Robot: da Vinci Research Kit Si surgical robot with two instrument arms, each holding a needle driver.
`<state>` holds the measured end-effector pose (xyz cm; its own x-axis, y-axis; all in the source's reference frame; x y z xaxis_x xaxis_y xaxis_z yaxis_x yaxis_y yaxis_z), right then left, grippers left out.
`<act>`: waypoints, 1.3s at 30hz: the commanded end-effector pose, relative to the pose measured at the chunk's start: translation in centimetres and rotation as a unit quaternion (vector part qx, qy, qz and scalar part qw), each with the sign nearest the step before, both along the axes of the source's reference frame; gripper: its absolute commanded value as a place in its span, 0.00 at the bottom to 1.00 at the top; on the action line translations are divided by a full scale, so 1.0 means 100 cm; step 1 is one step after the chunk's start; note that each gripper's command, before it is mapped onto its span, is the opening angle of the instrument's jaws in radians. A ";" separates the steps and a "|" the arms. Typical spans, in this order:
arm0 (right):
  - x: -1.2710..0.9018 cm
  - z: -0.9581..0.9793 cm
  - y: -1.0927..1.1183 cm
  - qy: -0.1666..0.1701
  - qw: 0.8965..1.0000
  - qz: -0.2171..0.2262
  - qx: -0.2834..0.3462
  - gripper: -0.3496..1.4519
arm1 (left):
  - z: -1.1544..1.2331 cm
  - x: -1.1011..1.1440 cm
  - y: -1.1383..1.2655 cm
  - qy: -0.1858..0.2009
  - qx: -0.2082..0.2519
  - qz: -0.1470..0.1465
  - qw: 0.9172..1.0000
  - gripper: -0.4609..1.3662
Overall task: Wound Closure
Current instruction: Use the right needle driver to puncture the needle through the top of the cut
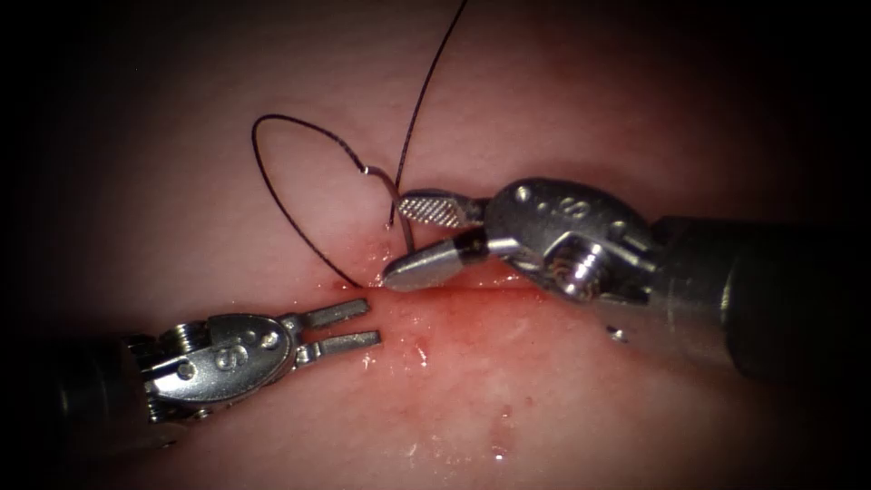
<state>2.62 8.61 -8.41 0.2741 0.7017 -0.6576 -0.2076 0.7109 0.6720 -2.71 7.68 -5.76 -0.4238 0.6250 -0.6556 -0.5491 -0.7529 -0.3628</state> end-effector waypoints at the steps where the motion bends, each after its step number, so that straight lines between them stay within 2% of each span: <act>1: 0.0000 0.0000 0.0000 0.001 1.000 -0.004 -0.007 0.78 | 0.0000 0.0000 0.0000 -0.002 0.000 0.000 1.000 0.31; 3: 0.0000 0.0000 0.0001 0.002 1.000 -0.008 -0.020 0.76 | 0.0001 -0.0002 0.0000 -0.024 -0.028 -0.008 0.999 0.34; 4: 0.0000 0.0000 0.0004 0.002 1.000 -0.009 -0.030 0.75 | 0.0002 -0.0006 0.0000 -0.004 -0.082 0.003 0.997 0.37; 6: 0.0000 0.0001 0.0006 0.004 0.999 -0.007 -0.038 0.75 | 0.0004 -0.0009 0.0000 0.013 -0.101 0.007 0.995 0.39; 8: 0.0001 0.0003 0.0010 0.006 0.999 0.001 -0.054 0.74 | 0.0004 -0.0014 0.0000 -0.007 -0.079 0.003 0.997 0.42; 10: 0.0001 0.0005 0.0013 0.009 0.998 0.010 -0.065 0.74 | 0.0004 -0.0015 -0.0001 -0.034 -0.067 0.021 0.997 0.45; 11: 0.0002 0.0007 0.0015 0.011 0.997 0.014 -0.071 0.74 | 0.0004 -0.0015 -0.0002 -0.037 -0.067 0.025 0.997 0.49; 14: 0.0004 0.0011 0.0021 0.014 0.996 0.022 -0.087 0.74 | 0.0004 -0.0012 -0.0002 -0.046 -0.062 0.032 0.996 0.50; 19: 0.0010 0.0019 0.0025 0.019 0.994 0.017 -0.103 0.75 | 0.0006 -0.0004 0.0004 -0.041 -0.050 0.039 0.997 0.54; 24: 0.0016 0.0031 0.0025 0.021 0.990 0.006 -0.137 0.80 | 0.0012 0.0005 0.0011 -0.019 -0.021 0.072 0.997 0.54; 27: 0.0019 0.0036 0.0025 0.022 0.990 0.005 -0.140 0.79 | 0.0016 0.0008 0.0012 -0.021 -0.007 0.086 0.996 0.54; 29: 0.0022 0.0040 0.0027 0.021 0.990 0.008 -0.143 0.79 | 0.0021 0.0012 0.0013 -0.015 0.010 0.106 0.994 0.54; 34: 0.0026 0.0042 0.0034 0.023 0.989 0.012 -0.144 0.78 | 0.0028 0.0014 0.0010 -0.009 0.027 0.132 0.991 0.53; 39: 0.0039 0.0044 0.0035 0.032 0.988 0.005 -0.152 0.76 | 0.0034 0.0013 0.0001 -0.022 0.039 0.145 0.988 0.50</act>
<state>3.02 8.96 -7.96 0.2186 0.4736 -0.8532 -0.1819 0.8788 0.4413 -2.58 7.68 -5.41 -0.5664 0.5292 -0.6317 -0.3004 -0.8464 -0.4397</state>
